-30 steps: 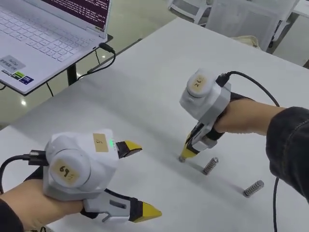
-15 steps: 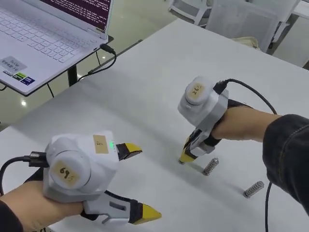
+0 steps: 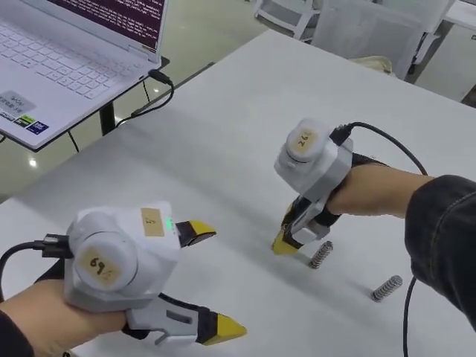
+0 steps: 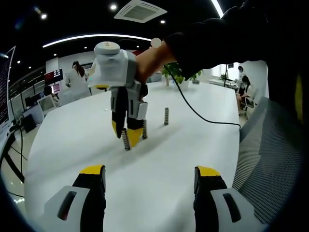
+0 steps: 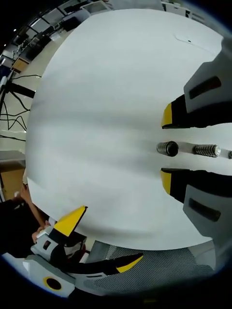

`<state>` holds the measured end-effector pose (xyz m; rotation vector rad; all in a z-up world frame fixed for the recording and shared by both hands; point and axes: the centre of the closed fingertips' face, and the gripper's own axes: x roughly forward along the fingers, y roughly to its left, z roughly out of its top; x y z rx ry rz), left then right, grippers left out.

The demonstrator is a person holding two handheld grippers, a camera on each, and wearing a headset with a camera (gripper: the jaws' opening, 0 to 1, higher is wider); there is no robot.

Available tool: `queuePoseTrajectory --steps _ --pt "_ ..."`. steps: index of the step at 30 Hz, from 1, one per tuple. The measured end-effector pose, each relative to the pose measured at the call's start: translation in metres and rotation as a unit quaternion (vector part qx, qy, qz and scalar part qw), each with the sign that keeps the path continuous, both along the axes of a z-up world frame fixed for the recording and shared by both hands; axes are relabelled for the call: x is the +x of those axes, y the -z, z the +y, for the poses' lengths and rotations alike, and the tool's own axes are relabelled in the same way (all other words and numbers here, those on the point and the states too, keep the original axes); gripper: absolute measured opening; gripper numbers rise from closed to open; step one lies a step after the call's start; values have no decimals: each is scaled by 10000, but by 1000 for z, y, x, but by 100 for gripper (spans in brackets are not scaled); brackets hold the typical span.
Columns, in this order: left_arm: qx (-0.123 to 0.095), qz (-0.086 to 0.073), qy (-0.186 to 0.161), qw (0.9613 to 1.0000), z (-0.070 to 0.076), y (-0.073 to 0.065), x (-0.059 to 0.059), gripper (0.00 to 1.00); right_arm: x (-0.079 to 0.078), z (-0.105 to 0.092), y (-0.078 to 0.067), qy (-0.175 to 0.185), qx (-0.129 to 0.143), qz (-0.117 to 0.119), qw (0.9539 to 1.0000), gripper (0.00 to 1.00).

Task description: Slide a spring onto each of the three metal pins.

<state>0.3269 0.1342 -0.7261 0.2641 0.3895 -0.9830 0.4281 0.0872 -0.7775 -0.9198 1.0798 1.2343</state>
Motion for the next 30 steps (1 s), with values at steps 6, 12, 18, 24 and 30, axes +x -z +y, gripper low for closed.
queuePoseTrajectory --steps 6,12,18,24,30 --pt "19 -22 29 10000 -2 -3 1 72 -1 -3 -5 74 107 -47 9999 39" --pt "51 -22 32 10000 -2 -4 1 72 -3 -4 -13 159 244 -108 9995 45" --pt "53 -27 7 10000 -4 -8 1 72 -3 -3 -25 267 477 -222 9983 50" --pt "59 -45 -19 10000 -4 -13 3 72 -4 -5 -42 364 700 -359 9962 51" --pt "64 -85 15 9999 -8 -19 5 72 -6 -10 -62 462 914 -534 9933 51"
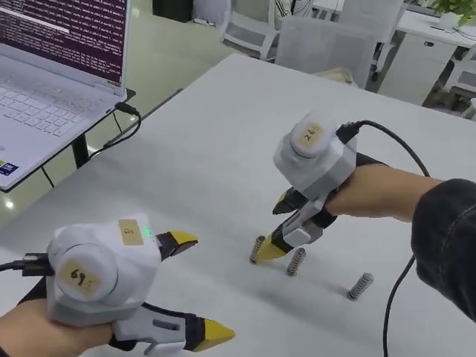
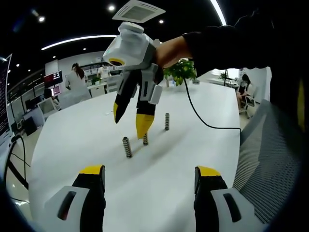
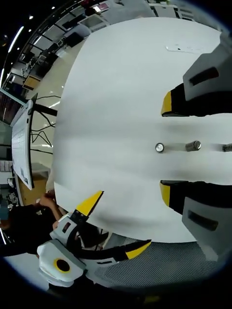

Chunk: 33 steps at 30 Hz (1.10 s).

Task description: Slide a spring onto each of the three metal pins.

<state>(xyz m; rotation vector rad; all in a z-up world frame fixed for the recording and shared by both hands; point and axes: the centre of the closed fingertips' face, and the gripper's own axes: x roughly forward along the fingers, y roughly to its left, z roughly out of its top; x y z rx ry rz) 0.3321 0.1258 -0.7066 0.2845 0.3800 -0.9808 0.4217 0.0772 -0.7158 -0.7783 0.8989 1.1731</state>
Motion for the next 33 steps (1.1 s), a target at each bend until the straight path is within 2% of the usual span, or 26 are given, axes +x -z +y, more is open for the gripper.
queuePoseTrajectory --steps 7,19,26,33 --pt "27 -33 39 10000 -4 -5 0 72 -4 -11 -19 137 175 -187 9996 51" --pt "48 -125 131 9998 -9 -17 0 72 -19 -46 -47 565 477 -480 9961 51" --pt "46 -169 162 9997 -11 -24 1 72 -30 -77 -56 944 666 -649 9912 51" --pt "-13 -160 188 9997 -15 -28 -1 72 -45 -106 -58 1422 970 -771 9820 51"
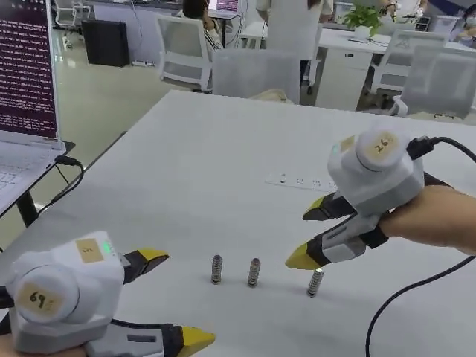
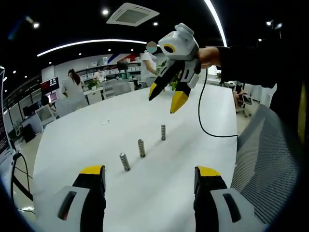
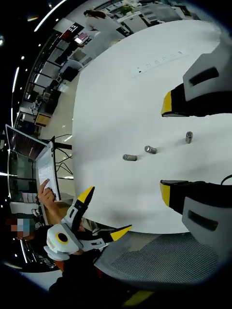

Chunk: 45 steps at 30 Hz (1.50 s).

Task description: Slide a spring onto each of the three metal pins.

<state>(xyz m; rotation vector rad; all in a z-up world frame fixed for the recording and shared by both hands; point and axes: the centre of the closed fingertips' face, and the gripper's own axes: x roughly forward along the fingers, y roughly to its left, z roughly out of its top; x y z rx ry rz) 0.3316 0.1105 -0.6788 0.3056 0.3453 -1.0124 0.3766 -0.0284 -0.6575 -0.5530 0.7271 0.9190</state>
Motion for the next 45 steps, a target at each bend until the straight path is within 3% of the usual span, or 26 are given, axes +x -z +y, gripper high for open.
queuePoseTrajectory --steps 8,12,16,21,24,29,36,38,40,45 --pt "-58 5 25 10000 -5 -4 -2 72 -19 -31 9 514 287 -55 9983 50" --pt "-109 22 6 9999 -5 -4 -2 72 -27 -42 12 829 663 -122 9943 50" --pt "-147 59 0 9999 -6 -3 -4 72 -33 -55 17 1046 808 -215 9910 49" --pt "-213 98 -38 9997 -8 -3 -5 72 -37 -68 19 1366 1029 -430 9843 49" --pt "-292 129 -80 9995 -9 -4 -5 72 -38 -74 20 1639 1275 -609 9763 49" --pt "-427 178 -162 9988 -10 -4 -4 74 -42 -79 21 1807 1488 -790 9690 51" --pt "-611 301 -305 9972 -6 -1 0 74 -51 -86 35 1943 1522 -791 9658 51" --pt "-681 332 -370 9964 -5 0 3 74 -50 -88 40 2064 1638 -810 9612 51" --pt "-767 387 -411 9955 -5 0 4 75 -51 -88 45 2119 1662 -813 9596 52" --pt "-779 430 -477 9949 -3 4 7 75 -49 -86 54 2174 1722 -814 9573 54"
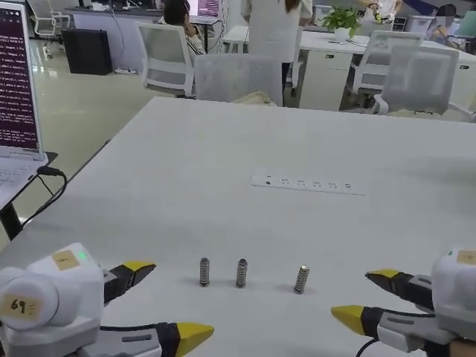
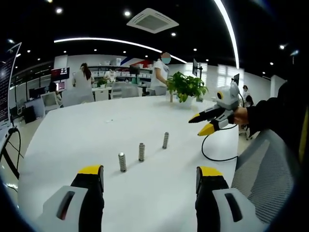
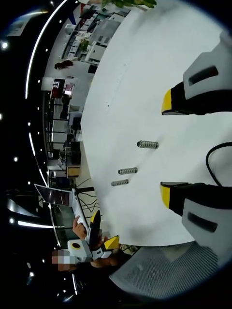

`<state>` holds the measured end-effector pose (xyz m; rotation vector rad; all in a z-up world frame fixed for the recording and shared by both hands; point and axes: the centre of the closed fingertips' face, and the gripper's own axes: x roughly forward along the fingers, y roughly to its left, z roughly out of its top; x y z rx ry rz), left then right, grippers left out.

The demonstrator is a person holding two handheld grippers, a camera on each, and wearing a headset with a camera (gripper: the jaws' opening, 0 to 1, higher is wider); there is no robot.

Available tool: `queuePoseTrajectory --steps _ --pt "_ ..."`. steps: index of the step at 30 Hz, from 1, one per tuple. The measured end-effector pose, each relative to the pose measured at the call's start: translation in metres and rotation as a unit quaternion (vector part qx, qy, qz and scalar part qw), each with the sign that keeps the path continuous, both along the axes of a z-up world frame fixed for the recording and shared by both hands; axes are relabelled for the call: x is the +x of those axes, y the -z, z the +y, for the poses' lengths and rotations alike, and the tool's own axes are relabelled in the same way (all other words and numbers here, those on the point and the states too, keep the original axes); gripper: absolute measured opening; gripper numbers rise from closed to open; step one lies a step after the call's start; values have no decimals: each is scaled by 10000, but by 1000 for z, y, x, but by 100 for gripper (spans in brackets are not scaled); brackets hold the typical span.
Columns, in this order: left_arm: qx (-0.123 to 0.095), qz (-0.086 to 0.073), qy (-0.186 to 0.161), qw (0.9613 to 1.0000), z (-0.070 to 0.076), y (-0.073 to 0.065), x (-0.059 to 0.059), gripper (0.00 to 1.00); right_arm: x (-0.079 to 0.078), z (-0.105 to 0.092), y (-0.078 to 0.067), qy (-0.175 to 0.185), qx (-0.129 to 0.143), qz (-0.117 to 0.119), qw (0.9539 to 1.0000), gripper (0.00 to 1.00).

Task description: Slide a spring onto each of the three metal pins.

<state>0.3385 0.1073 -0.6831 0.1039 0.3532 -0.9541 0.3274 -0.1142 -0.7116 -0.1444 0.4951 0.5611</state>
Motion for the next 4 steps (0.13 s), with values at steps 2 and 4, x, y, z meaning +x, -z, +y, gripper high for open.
queuePoseTrajectory --steps 2,4 --pt "-15 12 -17 10000 0 0 1 76 0 2 3 9 6 17 10000 57" --pt "-16 33 -47 10000 0 2 2 77 -1 4 7 5 -1 74 10000 58"
